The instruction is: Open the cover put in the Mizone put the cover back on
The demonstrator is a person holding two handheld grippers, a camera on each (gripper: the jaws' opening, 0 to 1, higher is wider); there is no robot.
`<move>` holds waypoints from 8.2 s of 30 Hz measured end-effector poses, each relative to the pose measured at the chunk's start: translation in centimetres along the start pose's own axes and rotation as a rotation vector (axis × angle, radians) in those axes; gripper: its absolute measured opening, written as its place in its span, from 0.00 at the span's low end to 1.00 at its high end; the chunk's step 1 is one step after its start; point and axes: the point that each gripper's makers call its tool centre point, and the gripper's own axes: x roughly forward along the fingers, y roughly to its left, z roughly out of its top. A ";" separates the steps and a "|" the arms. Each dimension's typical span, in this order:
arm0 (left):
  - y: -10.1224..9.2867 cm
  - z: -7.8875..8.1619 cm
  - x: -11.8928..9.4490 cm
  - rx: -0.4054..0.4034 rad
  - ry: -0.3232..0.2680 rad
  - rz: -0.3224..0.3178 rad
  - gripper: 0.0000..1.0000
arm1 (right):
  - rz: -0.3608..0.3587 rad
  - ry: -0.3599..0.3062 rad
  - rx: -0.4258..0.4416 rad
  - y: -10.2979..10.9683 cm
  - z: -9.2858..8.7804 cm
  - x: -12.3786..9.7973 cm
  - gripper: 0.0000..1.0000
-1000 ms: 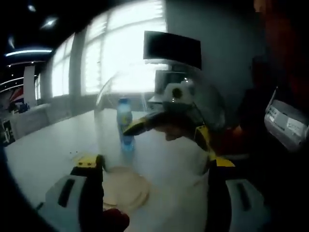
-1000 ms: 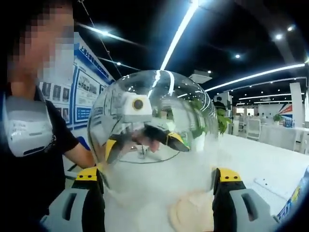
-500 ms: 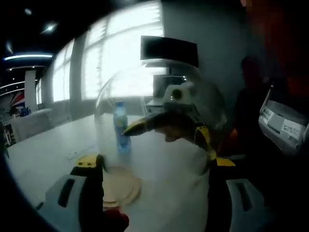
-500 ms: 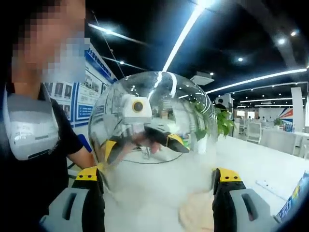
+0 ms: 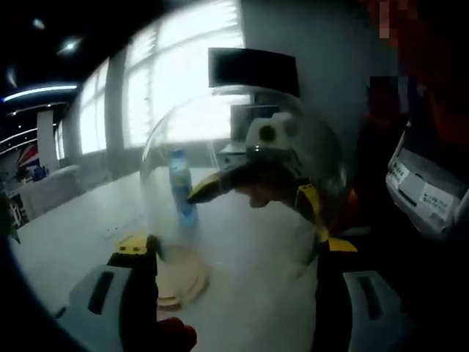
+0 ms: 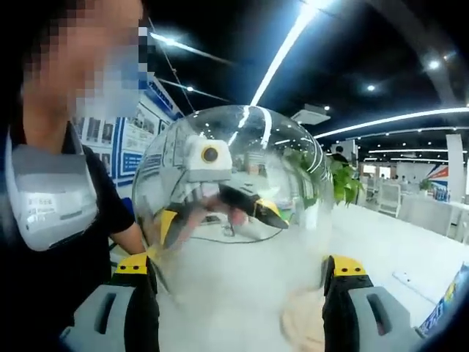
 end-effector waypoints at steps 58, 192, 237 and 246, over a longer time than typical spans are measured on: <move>-0.7 0.9 -4.5 0.035 -0.162 -0.101 0.54 | 0.057 -0.180 0.004 1.2 2.3 -4.6 0.66; 18.0 -6.7 -10.5 -0.160 -0.377 0.856 0.00 | -1.091 -0.112 0.089 -15.6 -7.1 -17.8 0.00; 15.8 -7.5 -6.8 -0.211 -0.297 0.622 0.21 | -1.195 -0.143 0.044 -19.2 -3.1 -19.5 0.19; 15.7 -7.7 -6.6 -0.218 -0.292 0.615 0.20 | -1.182 -0.113 0.006 -21.1 -1.1 -18.7 0.22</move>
